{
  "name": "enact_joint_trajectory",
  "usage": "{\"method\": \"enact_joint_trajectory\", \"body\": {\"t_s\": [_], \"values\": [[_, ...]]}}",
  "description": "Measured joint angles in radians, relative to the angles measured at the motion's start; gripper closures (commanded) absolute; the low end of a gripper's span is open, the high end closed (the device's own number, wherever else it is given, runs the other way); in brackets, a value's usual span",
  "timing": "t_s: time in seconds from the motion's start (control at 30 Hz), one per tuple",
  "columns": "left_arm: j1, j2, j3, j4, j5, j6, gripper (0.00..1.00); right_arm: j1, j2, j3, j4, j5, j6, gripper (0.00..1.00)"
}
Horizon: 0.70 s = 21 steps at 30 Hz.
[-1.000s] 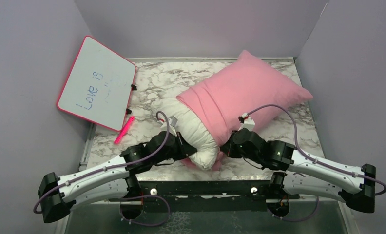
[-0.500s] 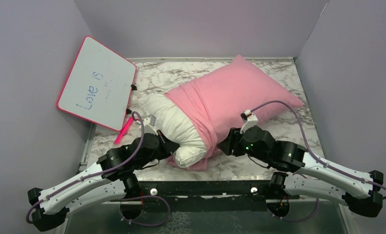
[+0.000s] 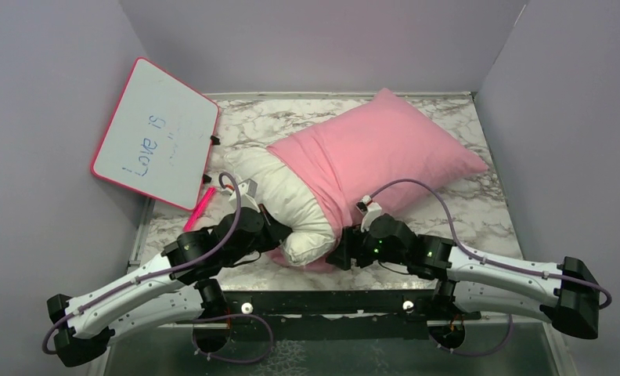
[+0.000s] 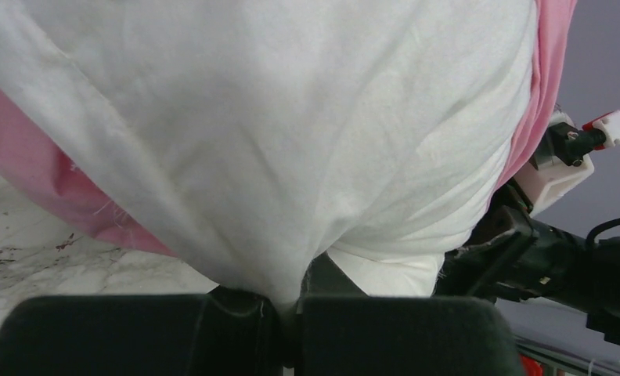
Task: Remove the pillowcase from the pillow
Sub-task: Remove the pillow from the pillowcase.
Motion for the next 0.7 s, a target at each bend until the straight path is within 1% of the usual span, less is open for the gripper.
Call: {"method": "enact_joint_trajectory", "body": {"t_s": [0.07,0.2,0.27,0.3,0.33,0.4,0.43,0.47,0.53,0.57,0.7], "values": [[0.0,0.007,0.016,0.0,0.0,0.007,1.0,0.0,0.0,-0.044,0.072,0.032,0.011,0.34],[0.002,0.017,0.03,0.005,0.0,0.014,1.0,0.001,0.0,-0.087,0.203,0.103,0.01,0.37],[0.002,0.018,0.031,0.01,0.0,0.014,1.0,0.002,0.003,-0.087,0.24,0.136,0.01,0.44],[0.004,0.018,0.031,0.013,0.0,0.014,1.0,0.002,0.005,-0.088,0.256,0.147,0.008,0.49],[0.005,0.019,0.031,0.015,-0.002,0.014,1.0,0.002,0.005,-0.089,0.27,0.155,0.005,0.59],[0.005,0.02,0.032,0.019,-0.003,0.014,1.0,0.002,0.005,-0.096,0.296,0.167,-0.005,0.86],[0.005,0.021,0.032,0.021,-0.003,0.015,1.0,0.002,0.005,-0.1,0.303,0.176,-0.01,0.96],[0.005,0.022,0.033,0.021,-0.003,0.016,1.0,0.002,0.005,-0.103,0.304,0.19,-0.01,0.99],[0.005,0.023,0.036,0.021,-0.003,0.019,1.0,0.002,0.005,-0.1,0.279,0.235,0.014,0.99],[0.005,0.024,0.04,0.02,-0.003,0.019,1.0,0.005,0.005,-0.089,0.241,0.265,0.044,0.99],[0.002,0.026,0.082,-0.005,-0.004,0.041,1.0,0.014,0.027,0.024,-0.019,0.427,0.231,0.99]]}}
